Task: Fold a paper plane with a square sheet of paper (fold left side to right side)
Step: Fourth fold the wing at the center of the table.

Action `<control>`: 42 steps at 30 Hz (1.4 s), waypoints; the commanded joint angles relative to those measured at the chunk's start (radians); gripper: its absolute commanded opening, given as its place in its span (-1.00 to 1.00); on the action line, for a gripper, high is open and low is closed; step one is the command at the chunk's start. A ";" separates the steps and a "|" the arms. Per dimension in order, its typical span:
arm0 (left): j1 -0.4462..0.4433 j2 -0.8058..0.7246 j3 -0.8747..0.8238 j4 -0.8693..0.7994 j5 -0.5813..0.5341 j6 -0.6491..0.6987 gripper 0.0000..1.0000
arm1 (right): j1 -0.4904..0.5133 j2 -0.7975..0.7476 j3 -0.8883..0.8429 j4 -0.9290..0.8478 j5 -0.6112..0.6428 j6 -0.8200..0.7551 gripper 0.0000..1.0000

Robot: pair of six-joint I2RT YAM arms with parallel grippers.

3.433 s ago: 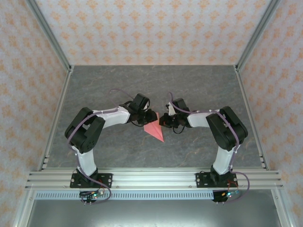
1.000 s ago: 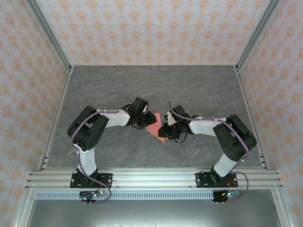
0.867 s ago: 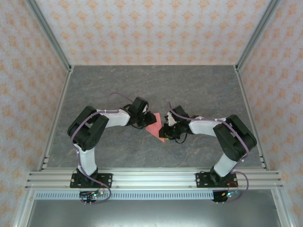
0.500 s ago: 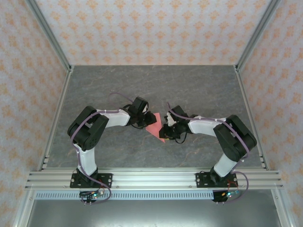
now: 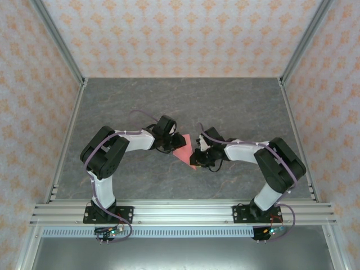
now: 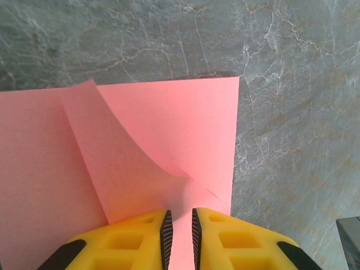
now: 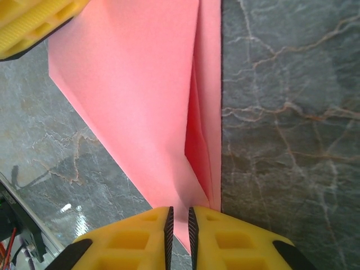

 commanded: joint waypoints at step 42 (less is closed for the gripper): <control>-0.013 0.024 -0.019 -0.082 -0.046 0.006 -0.57 | 0.009 -0.077 -0.010 0.092 0.041 0.183 -0.95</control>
